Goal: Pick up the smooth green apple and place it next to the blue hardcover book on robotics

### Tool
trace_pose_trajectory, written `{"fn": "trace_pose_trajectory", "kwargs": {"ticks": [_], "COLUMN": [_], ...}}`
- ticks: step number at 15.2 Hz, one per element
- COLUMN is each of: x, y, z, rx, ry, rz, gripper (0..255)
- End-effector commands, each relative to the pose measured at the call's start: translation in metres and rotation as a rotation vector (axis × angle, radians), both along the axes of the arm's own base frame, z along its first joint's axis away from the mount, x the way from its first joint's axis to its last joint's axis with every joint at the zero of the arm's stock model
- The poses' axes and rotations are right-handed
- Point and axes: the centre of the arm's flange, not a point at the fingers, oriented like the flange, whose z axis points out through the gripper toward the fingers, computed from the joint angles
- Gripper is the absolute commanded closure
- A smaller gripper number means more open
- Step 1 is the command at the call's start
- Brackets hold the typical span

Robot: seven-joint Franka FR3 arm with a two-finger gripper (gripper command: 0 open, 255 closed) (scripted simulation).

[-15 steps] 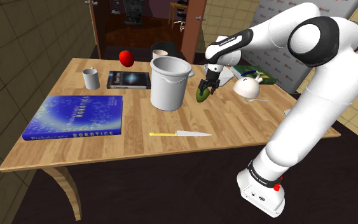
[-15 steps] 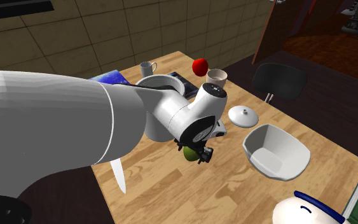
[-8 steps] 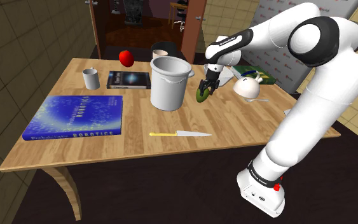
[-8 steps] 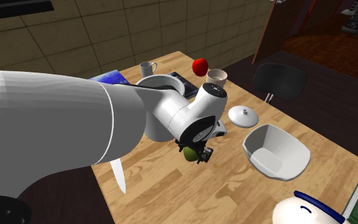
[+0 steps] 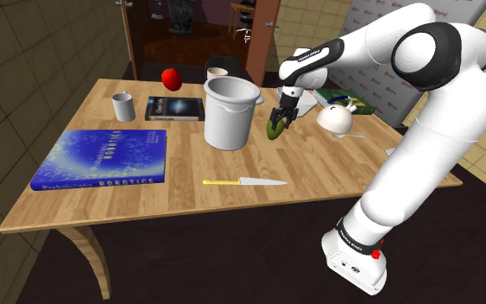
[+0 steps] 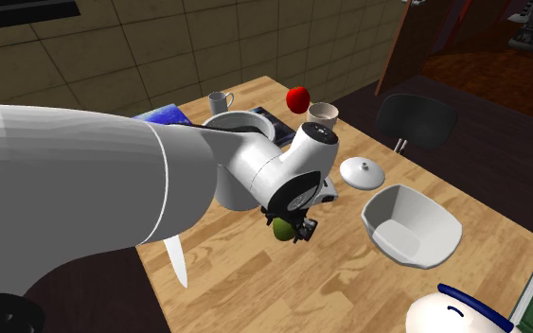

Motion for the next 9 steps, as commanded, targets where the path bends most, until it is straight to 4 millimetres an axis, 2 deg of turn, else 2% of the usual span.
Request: {"fn": "trace_pose_trajectory", "kwargs": {"ticks": [1,9], "x": [0.0,0.0], "y": [0.0,0.0], "z": [0.008,0.05], "rx": [0.0,0.0], "ry": [0.001,0.001], "rz": [0.0,0.0], "gripper": [255,255]}}
